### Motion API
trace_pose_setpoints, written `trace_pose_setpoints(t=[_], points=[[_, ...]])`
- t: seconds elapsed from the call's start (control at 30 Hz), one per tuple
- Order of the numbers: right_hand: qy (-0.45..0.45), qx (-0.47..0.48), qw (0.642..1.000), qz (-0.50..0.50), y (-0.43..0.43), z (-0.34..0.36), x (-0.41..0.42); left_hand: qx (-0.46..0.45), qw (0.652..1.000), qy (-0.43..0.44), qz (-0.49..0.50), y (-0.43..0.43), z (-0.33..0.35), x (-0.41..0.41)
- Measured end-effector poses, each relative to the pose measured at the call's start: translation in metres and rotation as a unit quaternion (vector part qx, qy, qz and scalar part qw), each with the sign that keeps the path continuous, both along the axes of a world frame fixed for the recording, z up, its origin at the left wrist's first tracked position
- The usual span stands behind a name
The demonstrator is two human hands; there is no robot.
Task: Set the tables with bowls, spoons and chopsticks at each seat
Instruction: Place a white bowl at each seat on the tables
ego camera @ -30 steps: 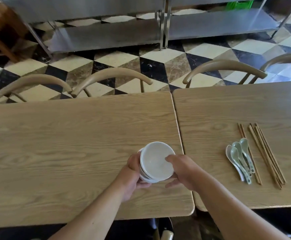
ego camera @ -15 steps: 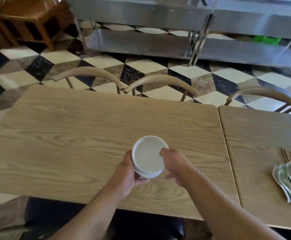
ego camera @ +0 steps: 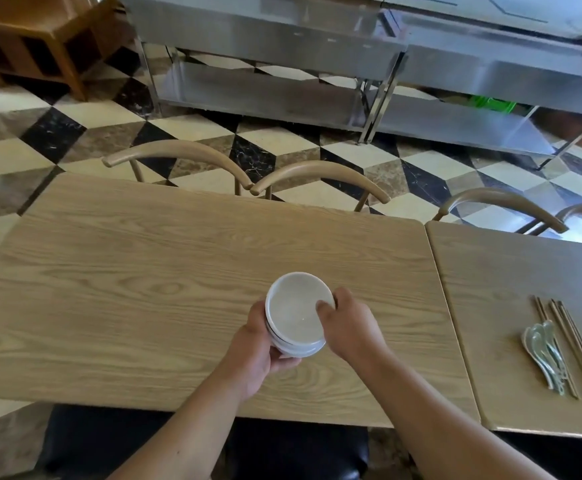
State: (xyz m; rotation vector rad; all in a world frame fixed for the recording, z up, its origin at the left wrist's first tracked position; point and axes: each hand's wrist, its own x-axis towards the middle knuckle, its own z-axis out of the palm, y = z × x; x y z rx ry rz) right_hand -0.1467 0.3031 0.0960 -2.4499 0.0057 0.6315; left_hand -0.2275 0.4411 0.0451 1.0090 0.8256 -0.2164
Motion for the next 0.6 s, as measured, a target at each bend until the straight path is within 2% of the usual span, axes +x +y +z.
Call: trace_pose_setpoints(t=[0.17,0.6], points=[[-0.047,-0.011,0.999,0.012,-0.013,-0.003,0.005,-0.008,1.0,0.014,-0.005,-0.014,-0.001,0.012],[0.037,0.061,0.997,0.006,-0.074,-0.019,0.048,-0.022,0.999,0.014,-0.033,-0.054,-0.019,0.038]])
